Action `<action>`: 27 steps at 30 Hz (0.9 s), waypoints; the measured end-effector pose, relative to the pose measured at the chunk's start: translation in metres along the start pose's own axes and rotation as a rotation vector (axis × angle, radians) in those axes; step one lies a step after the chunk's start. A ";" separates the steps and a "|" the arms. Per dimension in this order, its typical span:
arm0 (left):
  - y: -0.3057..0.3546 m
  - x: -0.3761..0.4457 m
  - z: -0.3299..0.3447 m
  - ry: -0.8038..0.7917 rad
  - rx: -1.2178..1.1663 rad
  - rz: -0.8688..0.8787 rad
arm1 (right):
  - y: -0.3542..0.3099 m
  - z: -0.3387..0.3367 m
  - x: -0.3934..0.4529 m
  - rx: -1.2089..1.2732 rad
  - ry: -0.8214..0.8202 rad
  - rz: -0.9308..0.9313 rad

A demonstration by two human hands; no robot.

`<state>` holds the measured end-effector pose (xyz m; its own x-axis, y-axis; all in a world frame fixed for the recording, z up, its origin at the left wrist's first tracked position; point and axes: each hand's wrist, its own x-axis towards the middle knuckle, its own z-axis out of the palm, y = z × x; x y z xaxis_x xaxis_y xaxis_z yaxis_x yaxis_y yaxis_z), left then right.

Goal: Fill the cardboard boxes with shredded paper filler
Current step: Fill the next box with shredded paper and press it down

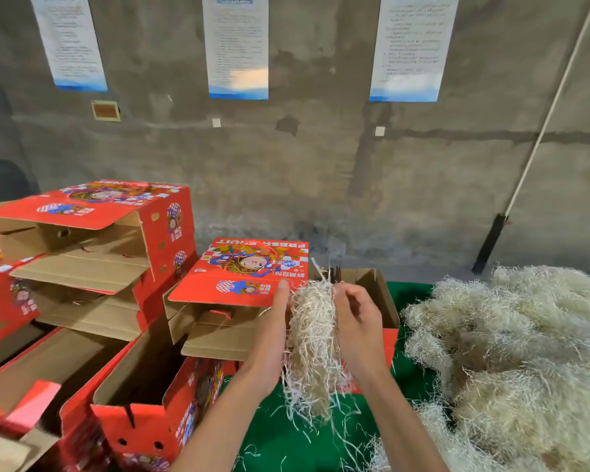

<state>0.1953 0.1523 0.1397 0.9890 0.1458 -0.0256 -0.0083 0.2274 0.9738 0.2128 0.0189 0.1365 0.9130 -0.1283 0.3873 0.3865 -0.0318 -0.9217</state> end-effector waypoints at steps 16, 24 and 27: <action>-0.006 -0.014 0.042 0.063 0.090 0.431 | -0.013 0.025 -0.017 0.045 0.262 -0.108; -0.001 -0.001 0.050 0.186 -0.281 0.087 | -0.015 0.023 -0.009 0.016 0.274 -0.084; -0.002 0.004 0.050 0.260 -0.179 0.050 | -0.012 0.018 -0.009 -0.021 0.240 -0.076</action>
<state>0.2071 0.1043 0.1488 0.9159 0.3971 -0.0582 -0.1044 0.3758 0.9208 0.2023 0.0387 0.1444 0.8232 -0.3563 0.4421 0.4481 -0.0706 -0.8912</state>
